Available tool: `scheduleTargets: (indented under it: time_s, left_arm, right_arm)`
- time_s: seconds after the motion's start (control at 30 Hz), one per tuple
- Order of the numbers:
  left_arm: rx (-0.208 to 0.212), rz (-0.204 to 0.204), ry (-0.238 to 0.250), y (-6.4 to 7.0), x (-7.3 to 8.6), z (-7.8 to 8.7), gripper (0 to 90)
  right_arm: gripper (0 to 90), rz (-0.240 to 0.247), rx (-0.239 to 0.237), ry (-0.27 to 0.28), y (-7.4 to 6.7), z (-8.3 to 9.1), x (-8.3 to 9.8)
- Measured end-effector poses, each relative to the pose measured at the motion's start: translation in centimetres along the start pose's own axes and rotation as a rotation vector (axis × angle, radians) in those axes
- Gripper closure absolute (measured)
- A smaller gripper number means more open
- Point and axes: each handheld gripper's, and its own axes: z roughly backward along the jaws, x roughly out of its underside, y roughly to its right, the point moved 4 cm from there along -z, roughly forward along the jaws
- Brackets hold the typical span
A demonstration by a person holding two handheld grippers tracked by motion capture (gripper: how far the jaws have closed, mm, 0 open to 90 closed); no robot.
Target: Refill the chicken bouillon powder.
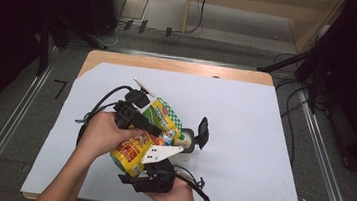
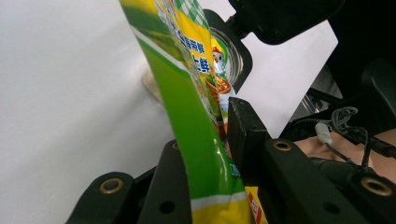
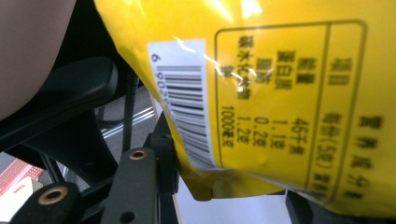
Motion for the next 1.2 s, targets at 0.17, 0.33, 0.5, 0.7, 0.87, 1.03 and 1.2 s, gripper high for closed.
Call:
scheduleTargets:
  time_s: [0.17, 0.33, 0.5, 0.7, 0.87, 1.03, 1.2]
  left_arm:
    - [0.046, -0.034, -0.005, -0.4, -0.2, -0.2, 79.7]
    - [0.055, -0.046, 0.006, -0.5, -0.1, -0.1, 77.6]
    - [0.093, 0.072, 0.002, -1.2, 0.0, -0.2, 77.0]
    - [0.043, 0.079, -0.045, -0.7, -0.4, -0.4, 81.0]
    - [-0.008, 0.06, -0.097, -0.1, -1.1, -0.5, 82.5]
    - [-0.059, 0.051, -0.118, 0.5, -1.5, -0.5, 83.3]
    - [-0.07, 0.057, -0.128, 0.7, -1.6, -0.6, 83.6]
  right_arm:
    - [62.5, -0.015, -0.008, 0.011, 0.1, 0.1, -0.1]
    - [62.8, -0.014, -0.013, 0.014, 0.1, 0.1, -0.1]
    - [62.9, -0.013, -0.026, 0.014, 0.0, 0.1, 0.0]
    - [62.4, -0.006, -0.03, -0.001, -0.1, -0.2, 0.1]
    - [59.8, -0.019, -0.041, -0.005, -0.2, -0.4, -0.1]
    - [59.7, -0.023, -0.028, 0.0, -0.1, -0.6, -0.2]
    - [59.6, -0.016, -0.004, -0.018, 0.0, -1.0, -0.1]
